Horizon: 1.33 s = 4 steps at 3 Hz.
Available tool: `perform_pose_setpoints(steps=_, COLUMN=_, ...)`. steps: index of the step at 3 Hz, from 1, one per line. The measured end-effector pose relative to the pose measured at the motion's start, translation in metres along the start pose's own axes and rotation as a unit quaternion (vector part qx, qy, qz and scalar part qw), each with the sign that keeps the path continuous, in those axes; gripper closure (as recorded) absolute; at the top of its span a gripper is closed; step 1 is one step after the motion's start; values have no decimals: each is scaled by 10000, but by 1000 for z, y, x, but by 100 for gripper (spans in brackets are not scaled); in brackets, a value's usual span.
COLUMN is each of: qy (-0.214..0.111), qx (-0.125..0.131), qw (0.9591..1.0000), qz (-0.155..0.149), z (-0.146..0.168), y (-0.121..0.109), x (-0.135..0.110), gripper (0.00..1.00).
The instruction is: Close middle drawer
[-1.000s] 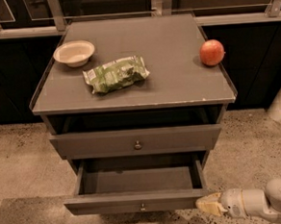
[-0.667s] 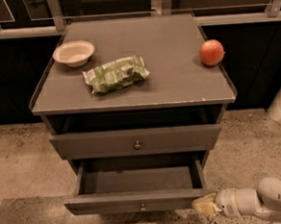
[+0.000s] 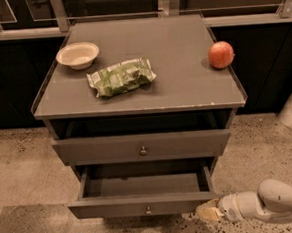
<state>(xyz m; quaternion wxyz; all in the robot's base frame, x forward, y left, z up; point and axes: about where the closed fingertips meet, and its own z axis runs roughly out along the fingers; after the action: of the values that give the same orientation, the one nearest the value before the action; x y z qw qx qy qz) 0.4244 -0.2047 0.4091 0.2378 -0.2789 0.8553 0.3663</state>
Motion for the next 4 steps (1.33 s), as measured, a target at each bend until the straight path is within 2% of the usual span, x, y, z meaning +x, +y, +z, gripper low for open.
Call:
perform_pose_setpoints(steps=1, qy=236, qx=122, qw=9979, qz=-583, z=7, y=-15, x=-42, gripper=100)
perform_pose_setpoints(steps=2, qy=235, qx=124, qw=9979, qz=-585, z=7, y=-16, x=-42, gripper=100)
perform_pose_setpoints(steps=4, qy=-31, qx=526, qw=9950, qz=-849, z=20, y=-56, x=-55, gripper=100)
